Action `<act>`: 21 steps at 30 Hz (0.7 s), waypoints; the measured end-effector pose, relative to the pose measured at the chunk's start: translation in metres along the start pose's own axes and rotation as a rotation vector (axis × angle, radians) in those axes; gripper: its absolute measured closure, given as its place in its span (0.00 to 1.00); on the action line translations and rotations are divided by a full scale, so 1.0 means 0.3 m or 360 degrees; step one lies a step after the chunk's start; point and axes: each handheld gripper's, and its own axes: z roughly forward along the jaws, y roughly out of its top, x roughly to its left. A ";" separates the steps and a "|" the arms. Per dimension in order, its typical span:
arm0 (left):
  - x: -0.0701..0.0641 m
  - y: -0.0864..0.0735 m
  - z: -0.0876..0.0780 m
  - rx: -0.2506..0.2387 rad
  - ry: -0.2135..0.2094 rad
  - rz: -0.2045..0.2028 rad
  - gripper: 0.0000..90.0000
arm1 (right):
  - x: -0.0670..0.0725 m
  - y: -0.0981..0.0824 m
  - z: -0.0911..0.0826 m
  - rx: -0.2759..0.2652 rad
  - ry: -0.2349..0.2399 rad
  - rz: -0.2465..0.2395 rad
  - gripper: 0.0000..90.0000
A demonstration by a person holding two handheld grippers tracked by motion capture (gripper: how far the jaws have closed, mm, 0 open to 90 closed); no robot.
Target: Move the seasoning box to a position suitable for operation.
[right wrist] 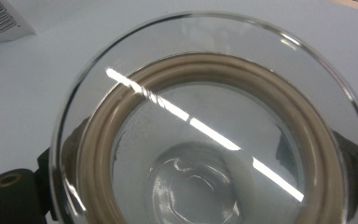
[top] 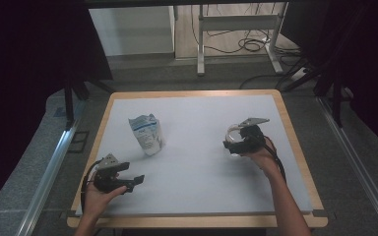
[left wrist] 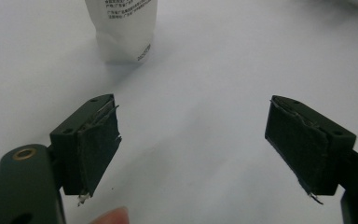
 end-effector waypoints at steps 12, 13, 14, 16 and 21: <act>-0.001 -0.006 0.003 0.0006 0.0003 -0.0004 0.20 | -0.003 -0.001 -0.012 -0.0026 -0.0026 0.0028 0.13; -0.001 -0.006 0.003 0.0006 0.0002 -0.0005 0.20 | -0.006 0.000 -0.018 -0.0036 -0.0032 0.0029 0.13; -0.001 -0.005 0.003 0.0006 0.0001 -0.0005 0.20 | -0.008 0.001 -0.025 -0.0049 -0.0034 0.0038 0.13; -0.001 -0.005 0.004 0.0007 0.0002 -0.0003 0.20 | -0.010 0.004 -0.045 -0.0067 -0.0032 0.0044 0.13; -0.004 -0.005 0.007 0.0011 0.0001 0.0001 0.20 | 0.009 0.006 -0.099 -0.0072 -0.0033 0.0032 0.13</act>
